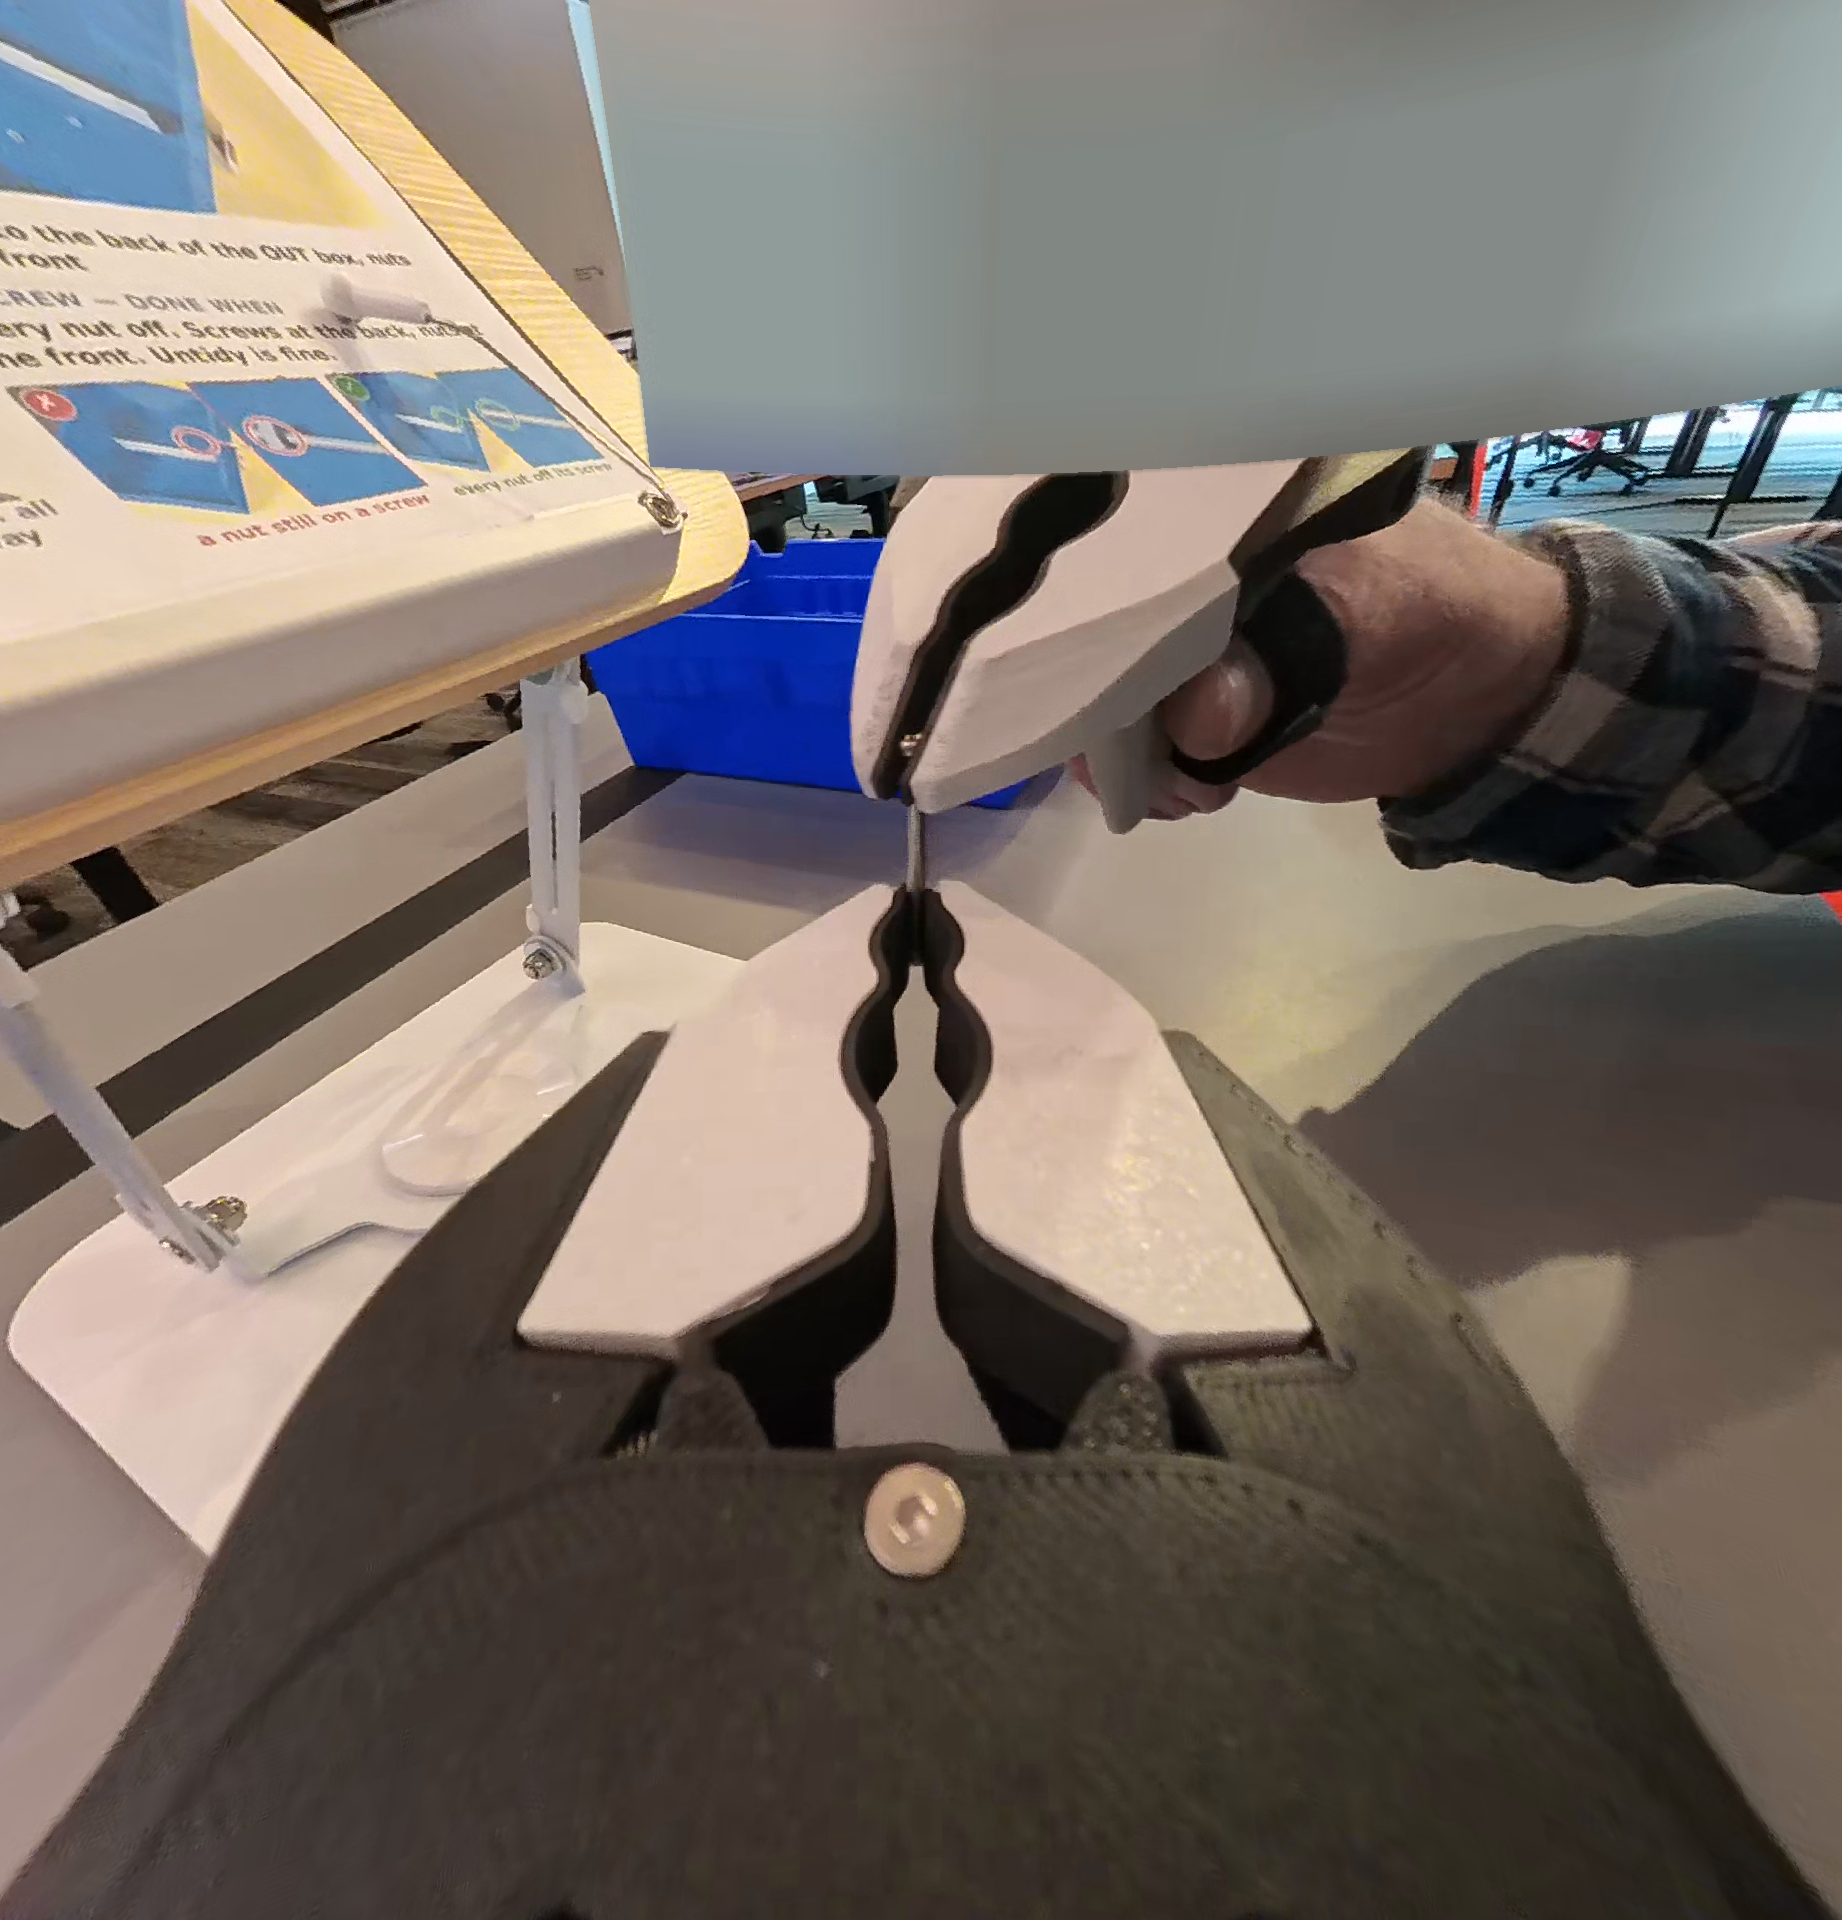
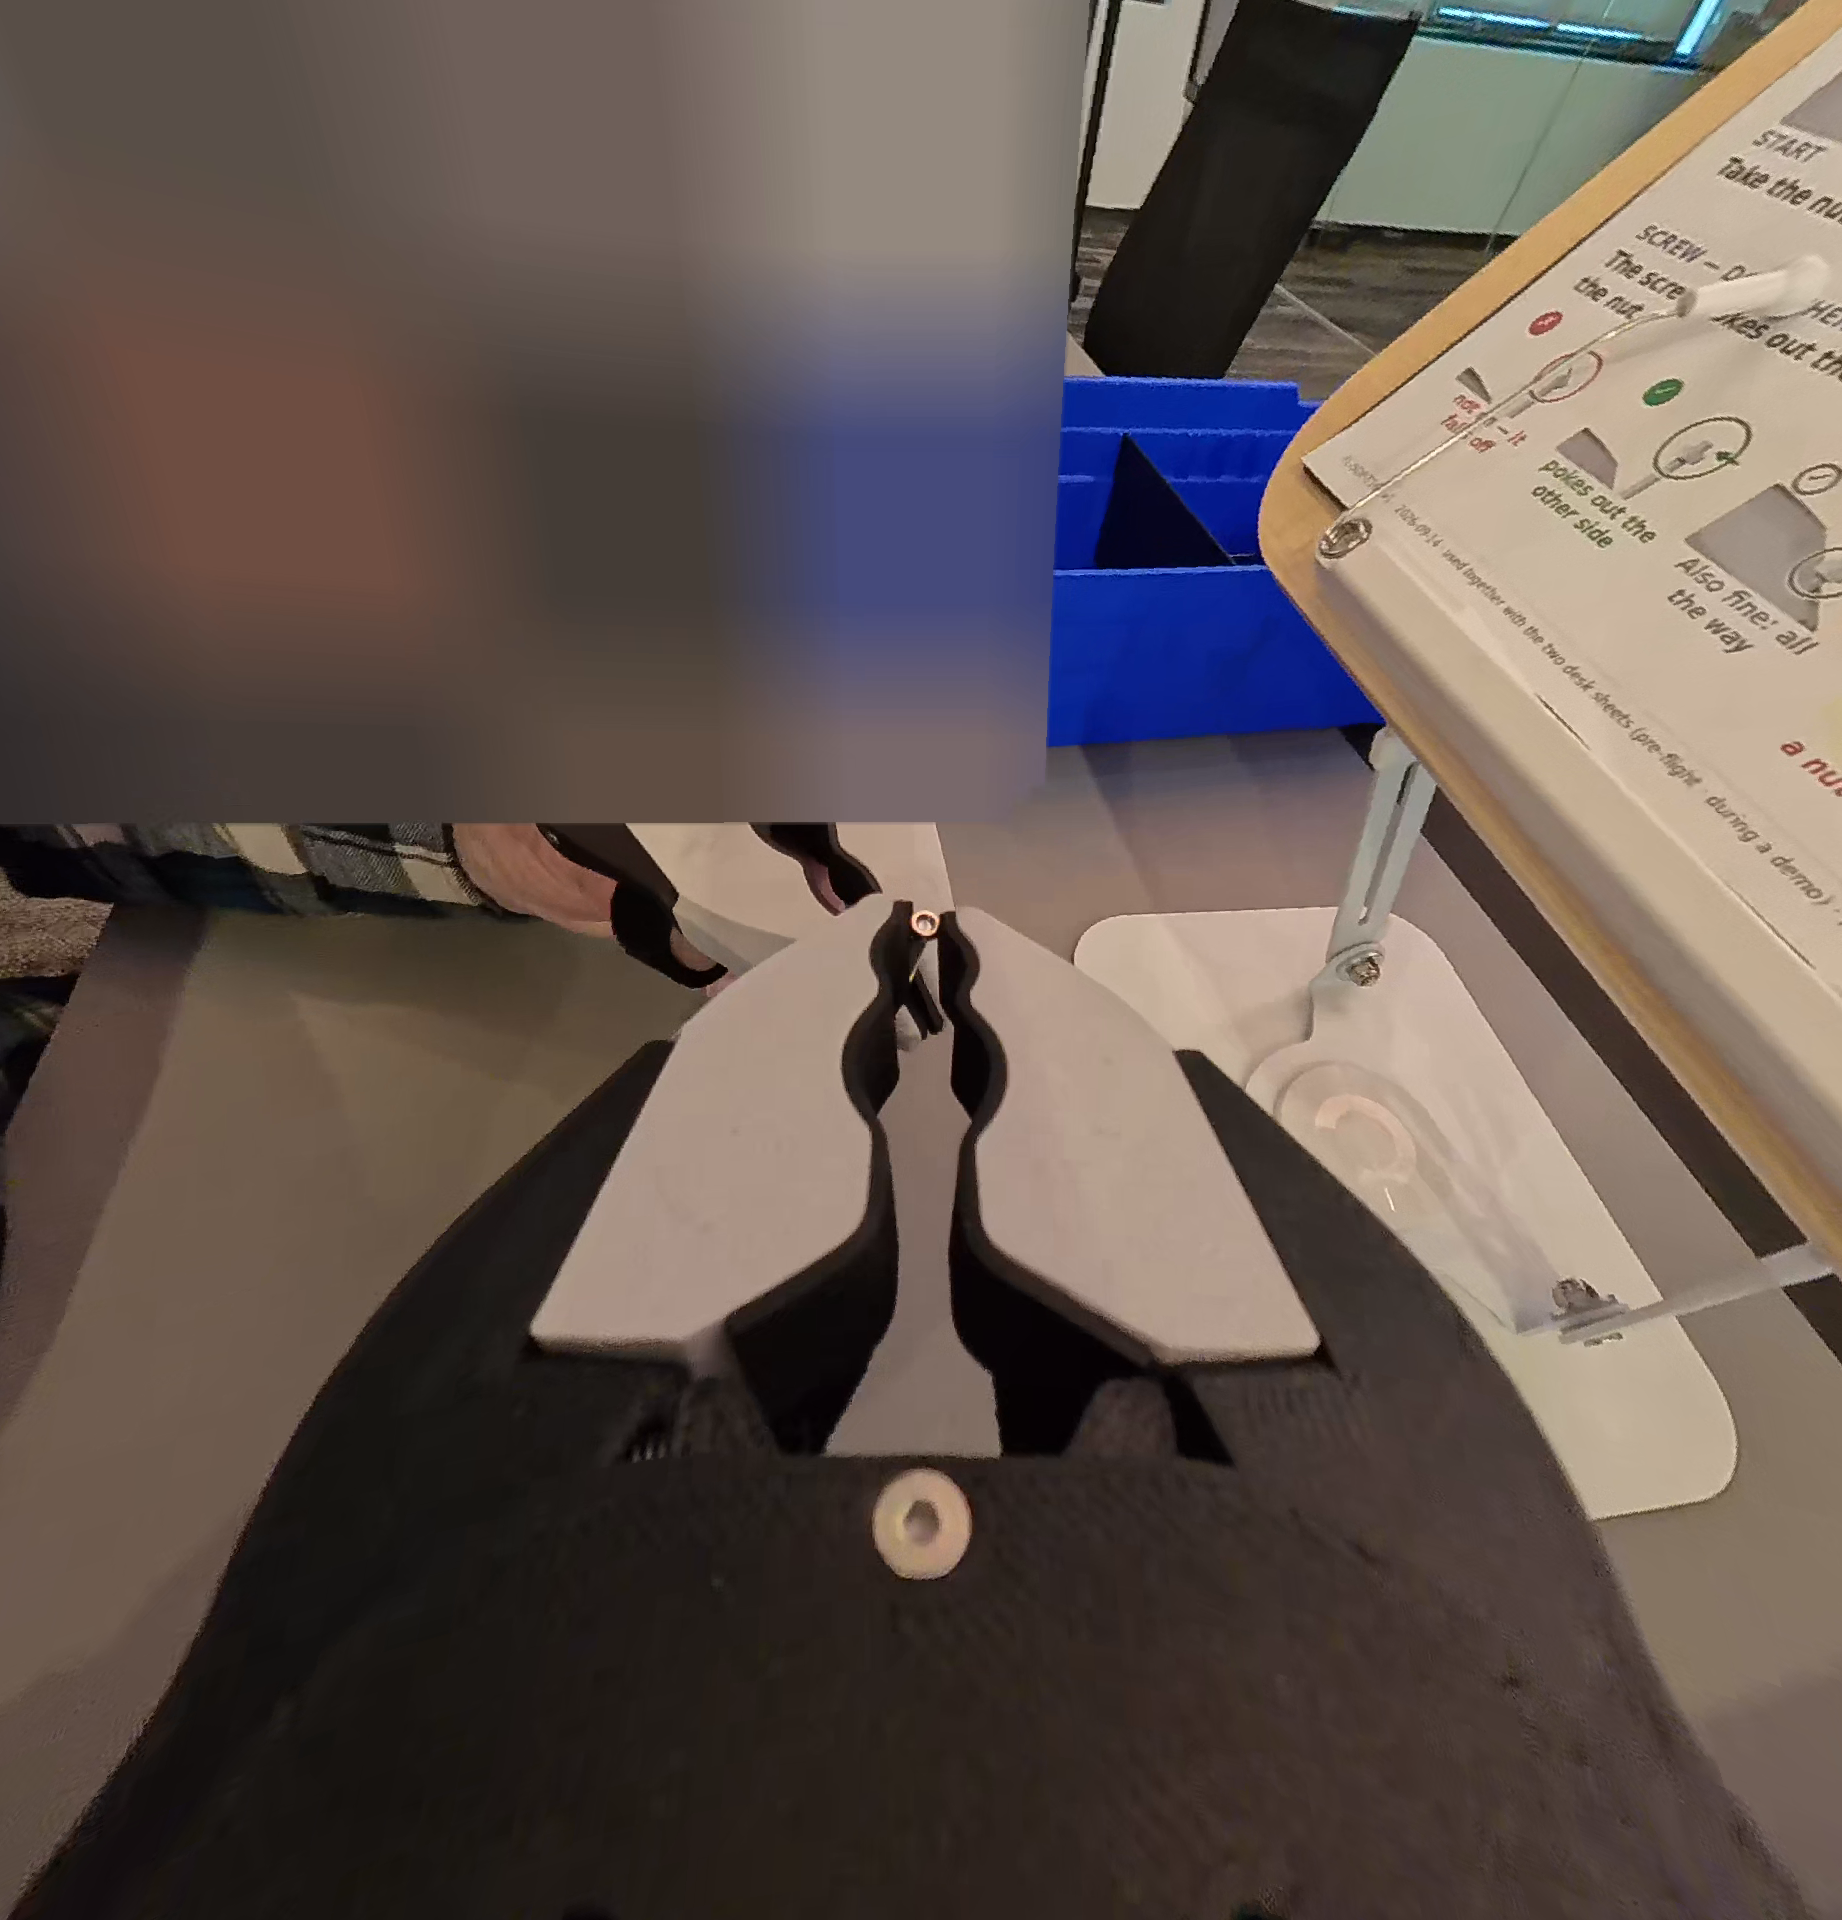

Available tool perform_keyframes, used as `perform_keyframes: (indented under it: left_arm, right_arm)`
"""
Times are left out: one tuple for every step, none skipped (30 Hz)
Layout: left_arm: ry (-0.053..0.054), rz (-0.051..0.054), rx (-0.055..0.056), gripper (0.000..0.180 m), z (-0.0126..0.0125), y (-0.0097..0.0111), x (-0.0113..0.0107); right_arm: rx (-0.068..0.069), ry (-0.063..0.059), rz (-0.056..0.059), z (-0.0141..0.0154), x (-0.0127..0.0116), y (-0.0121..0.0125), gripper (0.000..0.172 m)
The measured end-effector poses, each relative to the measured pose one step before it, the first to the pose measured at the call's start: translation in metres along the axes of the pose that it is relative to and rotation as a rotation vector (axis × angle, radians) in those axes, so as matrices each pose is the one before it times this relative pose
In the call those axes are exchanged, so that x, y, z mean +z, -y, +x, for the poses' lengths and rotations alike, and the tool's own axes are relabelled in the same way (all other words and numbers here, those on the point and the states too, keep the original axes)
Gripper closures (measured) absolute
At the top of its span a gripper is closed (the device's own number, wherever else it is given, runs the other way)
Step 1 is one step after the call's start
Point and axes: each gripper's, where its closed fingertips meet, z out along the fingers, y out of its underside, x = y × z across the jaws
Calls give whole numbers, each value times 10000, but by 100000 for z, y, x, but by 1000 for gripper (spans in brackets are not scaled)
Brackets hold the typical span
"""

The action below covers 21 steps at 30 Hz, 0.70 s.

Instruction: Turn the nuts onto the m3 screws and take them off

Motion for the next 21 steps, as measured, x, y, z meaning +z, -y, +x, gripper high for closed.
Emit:
perform_keyframes:
  left_arm:
    - [75,-5,21,179,-64,-2,9]
    - [105,1,9,179,-96,26,12]
    - [77,-11,-9,179,-63,0,30]
    - [66,-29,9,179,-46,-51,34]
    - [107,-37,35,179,-104,-61,28]
    - [72,-40,64,179,-58,-52,20]
    - [22,-20,32,179,-12,-11,16]
    - [-22,22,-29,179,22,25,-1]
    - [7,18,2,179,-22,10,-16]
    - [-4,8,10,179,13,12,-7]
    - [-23,25,-26,179,13,49,-7]
    - [-1,27,-10,179,4,33,-16]
    - [2,15,7,179,-12,18,-11]
    - [-7,21,-9,179,-3,34,-22]
    - [19,21,11,179,-18,47,-13]
    - [1,-7,8,179,7,-17,10]
    - [-1,16,-7,179,1,10,4]
    - [5,7,-5,179,-2,19,-9]
    - [-12,-7,-2,179,-4,-11,0]
    - [-12,-8,-17,179,-8,-33,13]
    - [2,1,-13,179,-6,-20,0]
  right_arm:
    - [94,-73,6,51,28,25,166]
    - [76,-108,19,86,17,15,166]
    - [76,-107,20,73,20,8,166]
    - [83,-127,-17,94,16,-43,166]
    - [69,-160,-25,95,34,-63,166]
    - [61,-142,8,47,52,-9,166]
    - [55,-109,35,-10,41,17,166]
    - [9,-82,38,-41,33,40,167]
    - [-53,-81,21,-38,22,33,166]
    - [-72,-80,16,-4,6,33,167]
    - [-61,-56,26,-3,7,41,167]
    - [-42,-41,12,16,-5,39,167]
    - [-31,-19,7,8,-2,21,166]
    - [-22,-4,26,-7,3,42,166]
    - [-15,-8,26,23,-1,27,166]
    - [-17,1,6,11,-5,4,166]
    - [-14,-23,12,43,-14,18,166]
    - [-6,-47,29,80,-19,34,166]
    - [10,2,15,33,-13,7,166]
    - [28,39,16,-8,-10,7,166]
    - [22,12,40,22,-23,30,166]
